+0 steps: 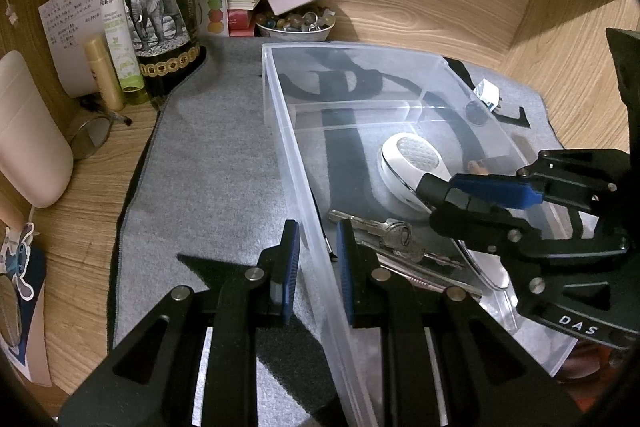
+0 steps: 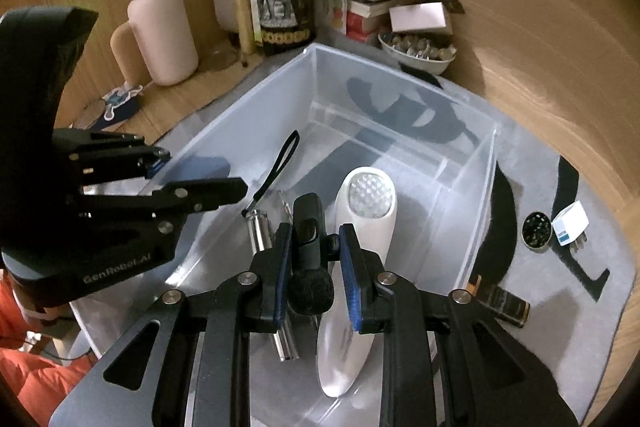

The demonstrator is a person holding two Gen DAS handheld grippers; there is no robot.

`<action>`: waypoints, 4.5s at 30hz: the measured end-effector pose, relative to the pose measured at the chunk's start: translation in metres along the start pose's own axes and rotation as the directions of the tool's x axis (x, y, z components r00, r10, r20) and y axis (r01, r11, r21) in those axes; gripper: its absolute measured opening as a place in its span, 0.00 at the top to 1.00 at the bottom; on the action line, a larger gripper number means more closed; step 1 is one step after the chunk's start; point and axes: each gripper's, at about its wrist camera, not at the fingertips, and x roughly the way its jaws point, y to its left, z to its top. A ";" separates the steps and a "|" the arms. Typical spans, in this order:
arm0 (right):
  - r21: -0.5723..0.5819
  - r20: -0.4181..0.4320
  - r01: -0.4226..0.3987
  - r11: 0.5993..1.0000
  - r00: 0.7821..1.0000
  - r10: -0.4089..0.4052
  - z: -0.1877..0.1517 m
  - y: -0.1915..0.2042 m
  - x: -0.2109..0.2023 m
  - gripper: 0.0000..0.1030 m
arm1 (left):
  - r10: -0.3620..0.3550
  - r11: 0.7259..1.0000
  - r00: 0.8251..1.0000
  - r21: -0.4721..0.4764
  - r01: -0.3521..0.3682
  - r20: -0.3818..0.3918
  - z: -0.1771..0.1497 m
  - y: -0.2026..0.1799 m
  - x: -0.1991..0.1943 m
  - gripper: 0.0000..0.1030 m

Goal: Organize rigid objects
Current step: 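Grasp the black rectangular object with the right gripper and drop it in the box, then grasp the brown-and-black bottle with the right gripper, then carry the bottle into the clear box and open the right gripper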

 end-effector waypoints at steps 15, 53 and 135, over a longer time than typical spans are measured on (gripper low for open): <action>0.021 0.111 0.040 0.999 0.993 -0.042 0.001 -0.008 -0.032 0.47 | 0.005 1.000 1.000 0.003 -0.005 -0.002 0.000 0.001 0.000 0.83; 0.188 -0.114 0.199 0.962 0.977 -0.180 -0.042 -0.122 0.022 0.29 | 0.003 1.000 1.000 -0.004 -0.003 -0.009 0.002 0.002 0.002 0.83; 0.056 0.075 0.047 0.997 0.996 -0.051 0.012 -0.016 -0.019 0.70 | -0.003 1.000 1.000 -0.013 0.003 -0.011 0.004 0.000 0.006 0.83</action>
